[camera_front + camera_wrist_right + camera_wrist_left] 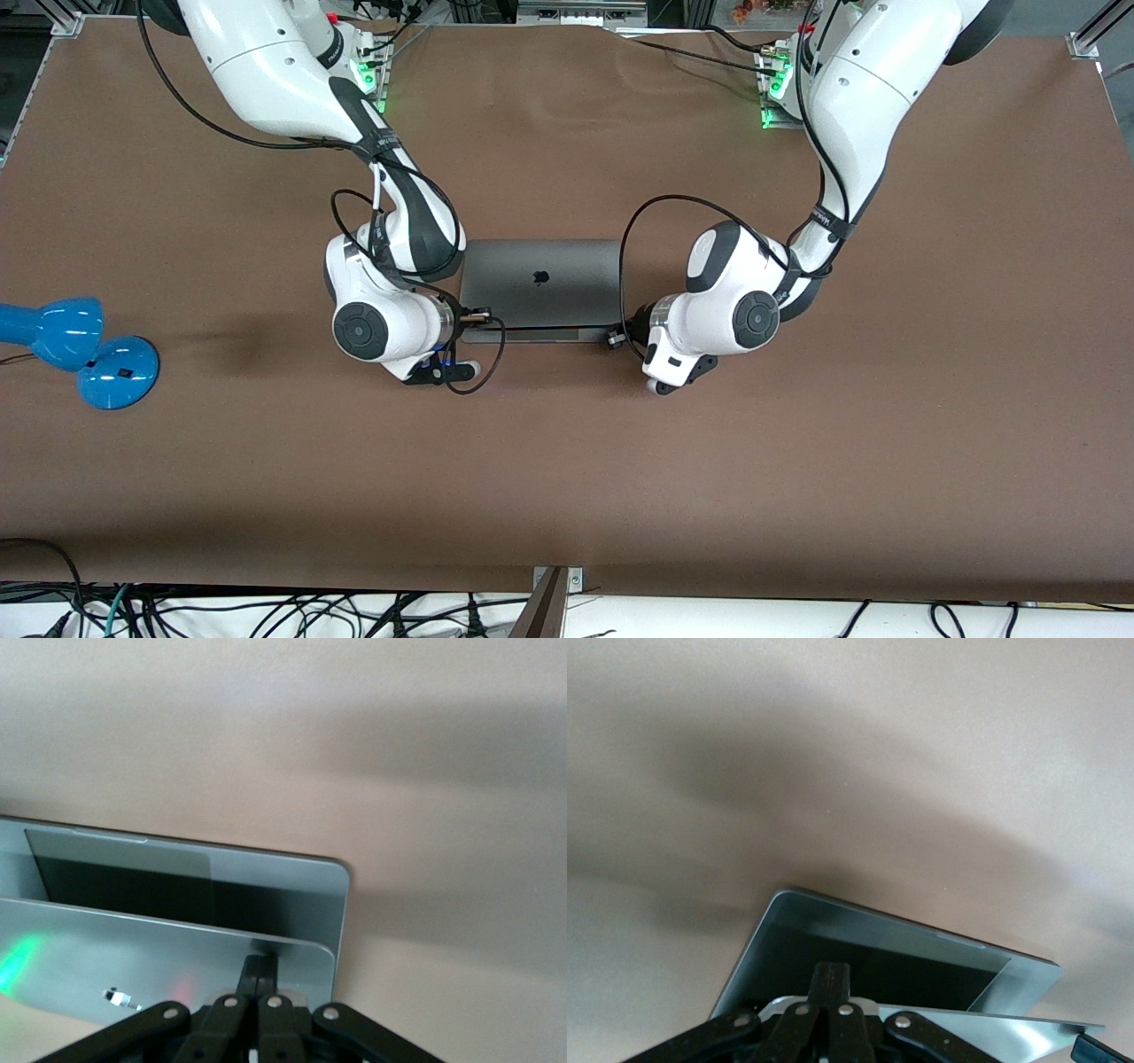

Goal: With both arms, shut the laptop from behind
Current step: 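Push the lid down with both grippers until the laptop closes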

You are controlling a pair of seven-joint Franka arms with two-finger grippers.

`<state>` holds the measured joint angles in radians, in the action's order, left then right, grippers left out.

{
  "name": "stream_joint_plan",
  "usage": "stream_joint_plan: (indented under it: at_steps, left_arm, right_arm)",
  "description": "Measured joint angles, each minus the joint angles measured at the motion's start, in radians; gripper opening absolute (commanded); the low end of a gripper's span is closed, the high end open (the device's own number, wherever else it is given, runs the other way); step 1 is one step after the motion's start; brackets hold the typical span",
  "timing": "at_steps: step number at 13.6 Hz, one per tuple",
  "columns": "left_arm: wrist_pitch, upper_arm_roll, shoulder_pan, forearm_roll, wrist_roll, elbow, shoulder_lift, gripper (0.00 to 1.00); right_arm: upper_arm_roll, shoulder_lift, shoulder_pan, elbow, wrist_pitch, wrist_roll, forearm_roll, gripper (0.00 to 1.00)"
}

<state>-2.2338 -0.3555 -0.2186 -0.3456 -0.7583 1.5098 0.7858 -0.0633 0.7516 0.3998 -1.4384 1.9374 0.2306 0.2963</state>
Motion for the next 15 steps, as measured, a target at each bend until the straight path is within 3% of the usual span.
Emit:
stream_joint_plan:
  at_steps: [10, 15]
  left_arm:
    - [-0.084, 0.009, -0.018, 0.025, 0.003, 0.0, 0.053, 0.0]
    - [-0.033, -0.002, -0.053, 0.029, 0.002, 0.034, 0.056, 0.0]
  right_arm:
    - [0.001, 0.06, -0.012, 0.0, 0.104, -0.037, 0.0, 0.0]
    - [0.001, 0.076, -0.012, 0.0, 0.13, -0.04, 0.0, 0.0]
